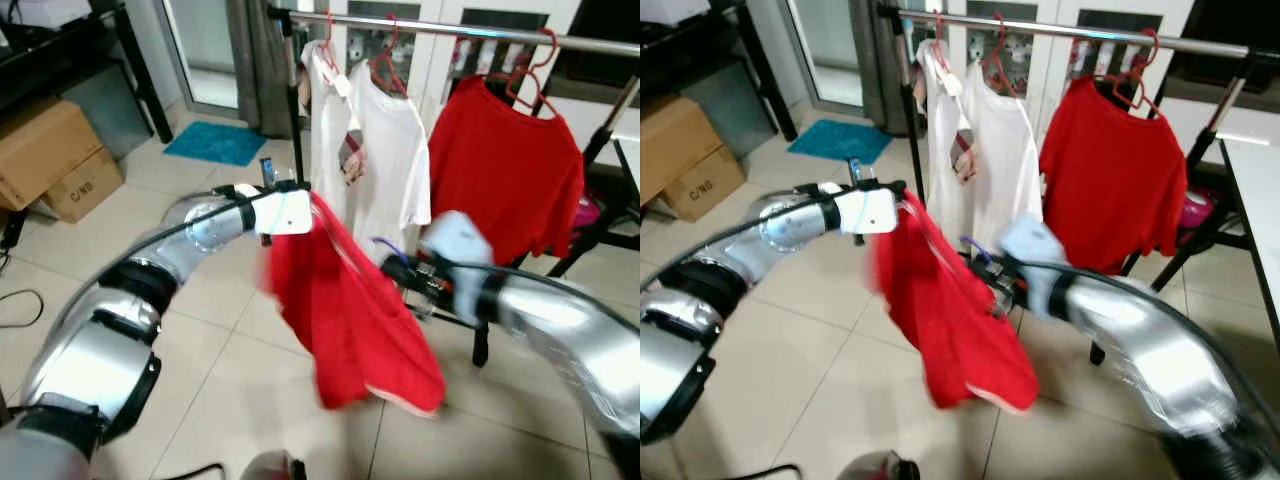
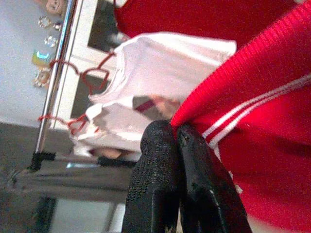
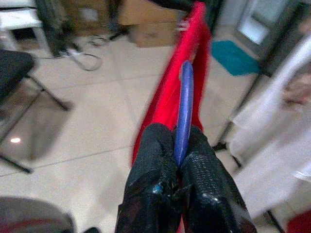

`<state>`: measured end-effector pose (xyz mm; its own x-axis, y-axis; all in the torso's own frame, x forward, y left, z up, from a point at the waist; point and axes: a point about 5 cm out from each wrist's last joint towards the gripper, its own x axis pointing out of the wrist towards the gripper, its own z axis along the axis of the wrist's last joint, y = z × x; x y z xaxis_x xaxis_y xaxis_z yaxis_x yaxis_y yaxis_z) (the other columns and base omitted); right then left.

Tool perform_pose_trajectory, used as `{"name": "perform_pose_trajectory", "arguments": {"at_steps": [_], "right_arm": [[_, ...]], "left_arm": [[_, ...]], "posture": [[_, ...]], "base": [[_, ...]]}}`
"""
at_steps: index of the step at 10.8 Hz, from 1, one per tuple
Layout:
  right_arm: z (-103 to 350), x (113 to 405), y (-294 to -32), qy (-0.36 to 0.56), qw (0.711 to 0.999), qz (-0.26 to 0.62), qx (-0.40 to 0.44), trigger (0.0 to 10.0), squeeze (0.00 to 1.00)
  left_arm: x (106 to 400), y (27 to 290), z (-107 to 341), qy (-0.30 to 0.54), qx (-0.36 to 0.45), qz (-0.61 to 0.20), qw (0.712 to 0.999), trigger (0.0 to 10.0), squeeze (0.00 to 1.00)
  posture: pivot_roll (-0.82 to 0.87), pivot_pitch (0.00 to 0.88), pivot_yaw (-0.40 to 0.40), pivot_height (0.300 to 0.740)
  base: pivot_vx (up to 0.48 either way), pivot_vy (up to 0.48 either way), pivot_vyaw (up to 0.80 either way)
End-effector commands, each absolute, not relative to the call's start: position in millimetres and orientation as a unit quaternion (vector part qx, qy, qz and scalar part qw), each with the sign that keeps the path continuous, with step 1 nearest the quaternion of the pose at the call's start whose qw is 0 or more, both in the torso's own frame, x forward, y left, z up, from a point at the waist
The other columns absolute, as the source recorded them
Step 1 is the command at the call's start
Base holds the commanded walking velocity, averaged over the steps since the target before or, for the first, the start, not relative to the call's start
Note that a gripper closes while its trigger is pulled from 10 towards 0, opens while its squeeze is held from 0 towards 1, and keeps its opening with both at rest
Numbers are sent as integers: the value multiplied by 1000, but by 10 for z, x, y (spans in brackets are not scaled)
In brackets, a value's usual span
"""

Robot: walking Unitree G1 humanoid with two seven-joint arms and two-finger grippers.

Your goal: Hang hanger

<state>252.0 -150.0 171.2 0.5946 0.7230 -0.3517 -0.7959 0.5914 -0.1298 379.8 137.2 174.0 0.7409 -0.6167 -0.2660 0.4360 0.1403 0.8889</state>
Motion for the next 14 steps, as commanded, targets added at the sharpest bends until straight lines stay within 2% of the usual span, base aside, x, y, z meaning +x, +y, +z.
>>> {"name": "perform_pose_trajectory", "arguments": {"at_steps": [1, 4, 5, 6, 7, 8, 9, 10, 12, 13, 14], "right_arm": [[1775, 2410, -1559, 128, 871, 458, -125, 0, 0], [1993, 2214, -1669, 82, 862, 498, -48, 0, 0], [2014, 2200, -1683, 73, 863, 498, -41, 0, 0], [2054, 2216, -1703, 56, 871, 487, -24, 0, 0], [2068, 2276, -1712, 45, 886, 460, -18, 0, 0], [2027, 2541, -1751, 40, 943, 329, 1, 0, 0], [2001, 2618, -1744, 39, 955, 293, 13, 0, 0], [2000, 2776, -1717, 20, 973, 225, 49, 0, 0], [1999, 3002, -1819, -2, 991, 97, 97, 0, 0], [1992, 3096, -1916, -19, 989, 26, 143, 0, 0], [2006, 3135, -1987, -32, 987, -11, 155, 0, 0]], "left_arm": [[3914, 1721, 1945, -58, 572, -265, 774, 0, 0], [3992, 2174, 2114, -18, 563, -141, 814, 0, 0], [3994, 2228, 2121, -10, 559, -128, 819, 0, 0], [3994, 2264, 2100, -2, 527, -118, 842, 0, 0], [3986, 2195, 2063, -10, 509, -138, 849, 0, 0], [3907, 1732, 1989, -86, 456, -262, 846, 0, 0], [3835, 1518, 1941, -115, 431, -320, 836, 0, 0], [3626, 1122, 1805, -152, 380, -425, 807, 0, 0], [3339, 893, 1723, -173, 319, -498, 788, 0, 0], [3216, 861, 1648, -169, 310, -513, 783, 0, 0], [3177, 883, 1592, -162, 303, -503, 793, 0, 0]], "posture": [[75, 11, 75, 740], [72, 10, 73, 740], [69, 10, 76, 740], [67, 10, 78, 740], [62, 11, 82, 740], [57, 11, 85, 740], [57, 11, 85, 740], [54, 12, 90, 740], [62, 11, 90, 740], [77, 12, 82, 740], [80, 12, 80, 740]], "base": [[0, 0, 0], [0, 0, 0], [0, 0, 0], [0, 0, 0], [0, 0, 0], [0, 0, 0], [0, 0, 0], [0, 0, 0], [0, 0, 0], [0, 0, 0], [0, 0, 0]]}}
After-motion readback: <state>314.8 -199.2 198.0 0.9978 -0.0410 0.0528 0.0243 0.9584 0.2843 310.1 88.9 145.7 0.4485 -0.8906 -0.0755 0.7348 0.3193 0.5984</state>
